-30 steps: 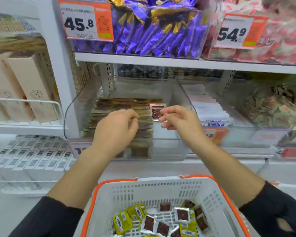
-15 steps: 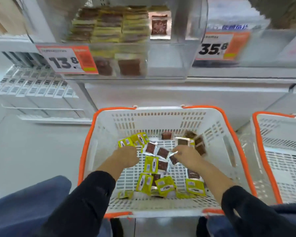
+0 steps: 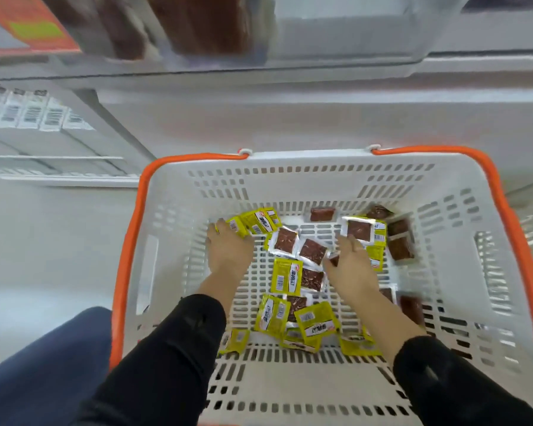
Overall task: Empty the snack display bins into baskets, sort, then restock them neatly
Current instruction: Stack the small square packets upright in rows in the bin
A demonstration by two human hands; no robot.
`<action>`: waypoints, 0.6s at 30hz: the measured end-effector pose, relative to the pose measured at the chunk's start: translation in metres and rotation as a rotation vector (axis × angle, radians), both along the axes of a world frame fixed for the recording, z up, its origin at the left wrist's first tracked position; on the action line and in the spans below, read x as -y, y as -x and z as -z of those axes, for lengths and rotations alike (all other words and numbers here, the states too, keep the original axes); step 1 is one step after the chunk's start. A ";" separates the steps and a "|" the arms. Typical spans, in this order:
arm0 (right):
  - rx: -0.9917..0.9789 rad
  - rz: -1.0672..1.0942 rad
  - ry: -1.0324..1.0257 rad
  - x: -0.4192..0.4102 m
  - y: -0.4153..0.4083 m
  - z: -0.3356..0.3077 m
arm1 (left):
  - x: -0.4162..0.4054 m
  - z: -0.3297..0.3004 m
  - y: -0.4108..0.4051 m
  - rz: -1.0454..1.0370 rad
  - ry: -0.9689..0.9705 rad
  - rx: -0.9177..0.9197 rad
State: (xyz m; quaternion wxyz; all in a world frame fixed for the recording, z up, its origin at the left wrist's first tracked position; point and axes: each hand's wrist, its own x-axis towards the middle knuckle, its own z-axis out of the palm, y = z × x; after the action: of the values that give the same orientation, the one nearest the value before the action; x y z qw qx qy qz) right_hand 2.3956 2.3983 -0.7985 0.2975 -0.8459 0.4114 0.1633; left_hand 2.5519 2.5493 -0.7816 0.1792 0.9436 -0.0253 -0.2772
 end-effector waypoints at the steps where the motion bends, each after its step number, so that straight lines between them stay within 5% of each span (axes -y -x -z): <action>1: -0.037 -0.025 -0.021 0.001 -0.004 0.005 | 0.002 0.007 -0.007 -0.066 0.006 -0.039; 7: -0.051 -0.342 -0.039 -0.016 -0.018 0.032 | 0.003 0.042 -0.009 -0.001 -0.023 -0.076; 11: -0.079 -0.373 -0.047 -0.024 -0.034 0.035 | -0.005 0.047 0.010 0.328 -0.152 0.006; 18: 0.023 -0.320 0.104 -0.029 -0.028 0.032 | -0.018 0.055 0.068 0.450 -0.161 0.067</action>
State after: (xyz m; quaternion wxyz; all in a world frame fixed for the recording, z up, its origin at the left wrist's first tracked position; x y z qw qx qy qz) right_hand 2.4233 2.4270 -0.8301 0.2283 -0.9166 0.2761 0.1773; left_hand 2.4836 2.5677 -0.8365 0.0362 0.9341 -0.2187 -0.2797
